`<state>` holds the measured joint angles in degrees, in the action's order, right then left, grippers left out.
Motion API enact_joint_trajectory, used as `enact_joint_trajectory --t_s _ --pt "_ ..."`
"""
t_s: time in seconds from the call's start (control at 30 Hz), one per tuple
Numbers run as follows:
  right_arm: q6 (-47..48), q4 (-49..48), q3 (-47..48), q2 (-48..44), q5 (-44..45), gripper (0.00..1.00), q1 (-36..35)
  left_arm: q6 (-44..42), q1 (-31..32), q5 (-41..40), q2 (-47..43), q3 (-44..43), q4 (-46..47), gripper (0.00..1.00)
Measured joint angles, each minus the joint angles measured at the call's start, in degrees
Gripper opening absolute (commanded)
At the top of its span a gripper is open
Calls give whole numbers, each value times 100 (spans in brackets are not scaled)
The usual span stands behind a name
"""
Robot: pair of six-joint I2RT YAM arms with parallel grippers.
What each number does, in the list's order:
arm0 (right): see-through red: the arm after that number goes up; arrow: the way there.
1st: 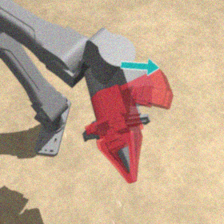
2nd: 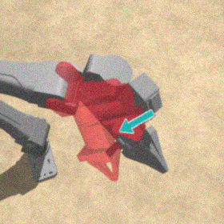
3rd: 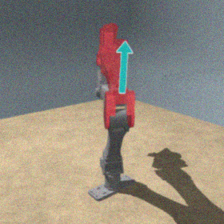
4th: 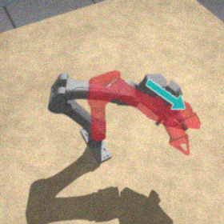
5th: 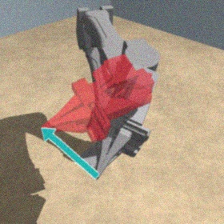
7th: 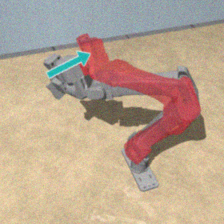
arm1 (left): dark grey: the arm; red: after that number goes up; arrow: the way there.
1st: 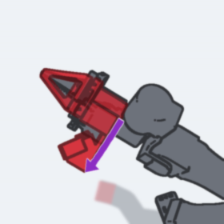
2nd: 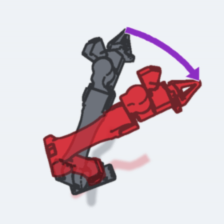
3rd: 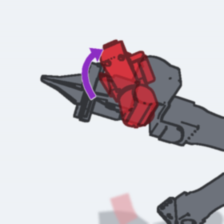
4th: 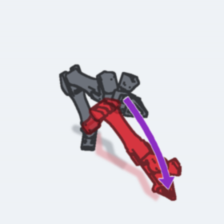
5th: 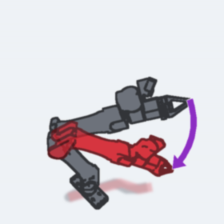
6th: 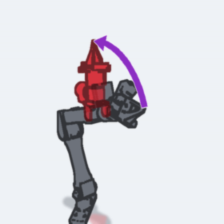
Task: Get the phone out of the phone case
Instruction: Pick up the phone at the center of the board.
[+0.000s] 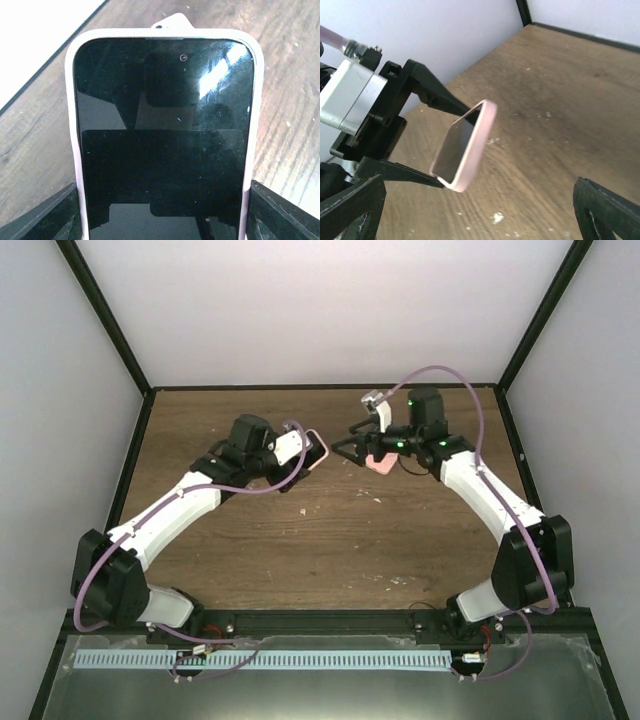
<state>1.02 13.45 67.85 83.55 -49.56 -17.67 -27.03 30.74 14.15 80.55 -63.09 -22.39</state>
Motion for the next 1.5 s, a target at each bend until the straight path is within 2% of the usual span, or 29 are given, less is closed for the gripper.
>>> enact_joint_trajectory --t_s 0.2,0.43,0.73,1.1,1.17,1.23,1.33,1.5 --pt "-1294 -560 13 138 236 84 -514 516 2 -214 -17 -155 153 49" --pt "-2422 -1117 216 535 295 75 -647 968 2 -260 -35 -245 177 48" --pt "-3119 -1270 227 901 267 52 -990 1185 17 -350 -92 -247 212 48" --pt "-3501 -1272 291 1158 380 33 -992 1185 181 -595 -92 -247 254 46" --pt "-3543 -1287 304 1158 367 25 -992 1182 205 -638 -92 -247 254 46" --pt "-3556 -1290 334 1161 354 18 -992 1182 221 -662 -92 -247 260 52" --pt "-3560 -1314 374 1165 299 3 -994 1178 238 -704 -92 -245 258 70" --pt "-3532 -1228 387 1163 245 1 -964 1132 262 -710 -103 -247 160 99"
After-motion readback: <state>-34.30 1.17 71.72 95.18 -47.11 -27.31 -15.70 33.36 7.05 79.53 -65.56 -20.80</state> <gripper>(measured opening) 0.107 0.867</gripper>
